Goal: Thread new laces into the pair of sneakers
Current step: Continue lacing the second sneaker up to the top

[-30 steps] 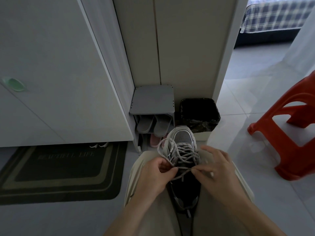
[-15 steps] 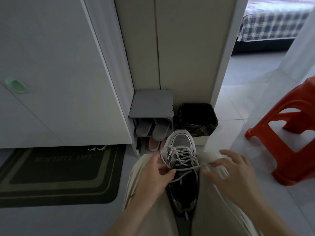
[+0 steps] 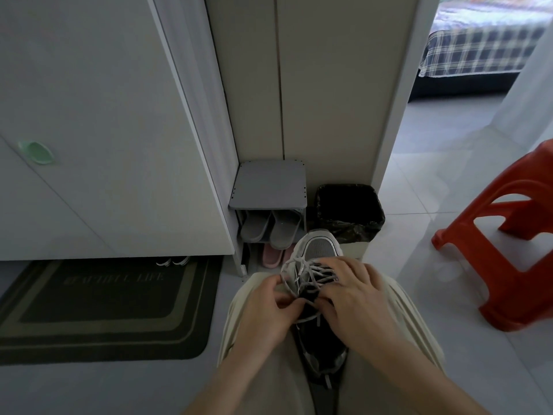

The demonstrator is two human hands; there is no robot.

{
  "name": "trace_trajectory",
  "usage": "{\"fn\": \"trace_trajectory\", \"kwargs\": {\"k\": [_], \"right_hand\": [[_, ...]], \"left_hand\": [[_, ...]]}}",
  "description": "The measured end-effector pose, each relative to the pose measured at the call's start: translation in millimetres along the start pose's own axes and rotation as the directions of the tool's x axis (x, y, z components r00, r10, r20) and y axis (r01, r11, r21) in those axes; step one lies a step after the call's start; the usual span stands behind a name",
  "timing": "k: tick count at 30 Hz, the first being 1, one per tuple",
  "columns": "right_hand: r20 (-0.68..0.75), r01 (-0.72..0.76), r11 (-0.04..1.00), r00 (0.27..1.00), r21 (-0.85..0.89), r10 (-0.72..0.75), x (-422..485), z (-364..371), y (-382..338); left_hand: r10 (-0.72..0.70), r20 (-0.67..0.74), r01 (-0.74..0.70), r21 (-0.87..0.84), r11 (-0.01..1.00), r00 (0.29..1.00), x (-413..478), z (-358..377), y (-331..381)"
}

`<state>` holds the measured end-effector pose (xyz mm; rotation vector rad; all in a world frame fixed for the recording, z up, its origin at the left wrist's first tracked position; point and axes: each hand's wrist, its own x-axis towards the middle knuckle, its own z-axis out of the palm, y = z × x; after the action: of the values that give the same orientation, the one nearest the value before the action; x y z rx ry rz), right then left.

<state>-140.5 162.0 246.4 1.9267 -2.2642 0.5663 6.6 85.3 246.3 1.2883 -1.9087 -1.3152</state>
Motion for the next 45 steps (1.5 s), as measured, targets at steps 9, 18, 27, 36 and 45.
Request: {"fn": "trace_trajectory", "kwargs": {"k": [9, 18, 27, 36, 45], "right_hand": [[0.052, -0.004, 1.000, 0.999, -0.001, 0.004, 3.6, 3.1, -1.1], [0.011, -0.032, 0.997, 0.999, 0.066, 0.032, -9.9, -1.9, 11.0], [-0.051, -0.069, 0.989, 0.996, 0.133, 0.077, -45.6, -13.4, 41.3], [0.018, -0.130, 0.989, 0.991, 0.073, 0.129, -57.3, -13.6, 62.0], [0.037, -0.153, 0.988, 0.988, 0.026, 0.152, -66.3, -15.3, 72.5]], "left_hand": [[-0.005, 0.014, 0.005, -0.001, 1.000, 1.000, 1.3, 3.6, -0.4], [-0.012, 0.011, 0.012, -0.011, 1.000, 1.000, 2.8, 2.5, -1.9], [-0.004, 0.047, 0.002, 0.035, 0.999, 0.999, 2.3, 1.5, -4.8], [-0.002, 0.029, 0.000, 0.055, 0.998, 1.000, 2.1, 2.7, -5.8], [0.104, 0.038, -0.107, 0.100, 0.989, 0.994, -2.1, 2.1, -4.3]]}}
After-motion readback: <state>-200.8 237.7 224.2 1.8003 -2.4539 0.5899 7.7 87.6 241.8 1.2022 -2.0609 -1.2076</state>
